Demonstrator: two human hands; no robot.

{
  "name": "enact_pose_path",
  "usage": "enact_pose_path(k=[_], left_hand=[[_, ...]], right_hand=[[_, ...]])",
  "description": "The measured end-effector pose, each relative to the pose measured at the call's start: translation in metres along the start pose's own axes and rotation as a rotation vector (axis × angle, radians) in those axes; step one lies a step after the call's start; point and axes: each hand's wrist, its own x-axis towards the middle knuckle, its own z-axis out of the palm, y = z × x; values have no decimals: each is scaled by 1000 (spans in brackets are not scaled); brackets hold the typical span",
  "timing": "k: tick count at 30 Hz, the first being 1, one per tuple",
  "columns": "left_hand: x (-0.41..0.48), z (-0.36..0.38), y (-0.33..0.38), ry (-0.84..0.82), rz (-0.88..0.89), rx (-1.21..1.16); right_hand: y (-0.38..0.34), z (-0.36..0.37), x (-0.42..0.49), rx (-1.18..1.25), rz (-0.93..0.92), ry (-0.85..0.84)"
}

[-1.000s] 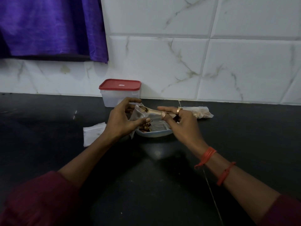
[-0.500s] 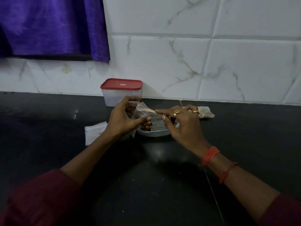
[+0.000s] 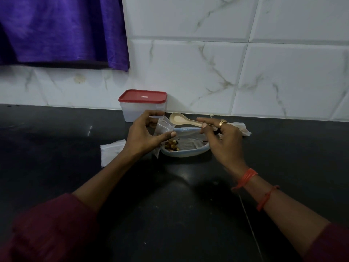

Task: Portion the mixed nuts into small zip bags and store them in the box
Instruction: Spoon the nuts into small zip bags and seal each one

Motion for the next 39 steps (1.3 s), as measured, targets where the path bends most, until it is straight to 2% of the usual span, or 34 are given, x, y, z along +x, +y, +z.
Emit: enact_pose_path(k=[4, 8, 11, 23, 25, 27, 29, 31, 35, 39], left_hand=[[1, -1, -1, 33, -22, -11], [0, 0, 1, 44, -20, -40], [-1, 0, 3, 43, -1, -50], [-5, 2, 7, 11, 34, -47], [-8, 4, 10, -5, 82, -3], [-10, 6, 12, -25, 124, 58], [-12, 8, 14, -43, 172, 109], [-14, 11, 16, -41, 217, 146], [-13, 12, 16, -53, 232, 135], [-9, 8, 20, -144, -12, -221]], right_hand=[[8, -6, 4, -68, 156, 59], [16, -7, -1, -349, 196, -146], [19, -5, -5, -431, 156, -236], [13, -5, -5, -623, -12, -385], [8, -3, -5, -496, 1, -348], [-2, 0, -6, -190, 38, -305], [-16, 4, -7, 5, 86, -329], [-23, 10, -10, 60, 120, -366], [-18, 13, -11, 65, 137, -312], [-7, 4, -4, 73, 109, -261]])
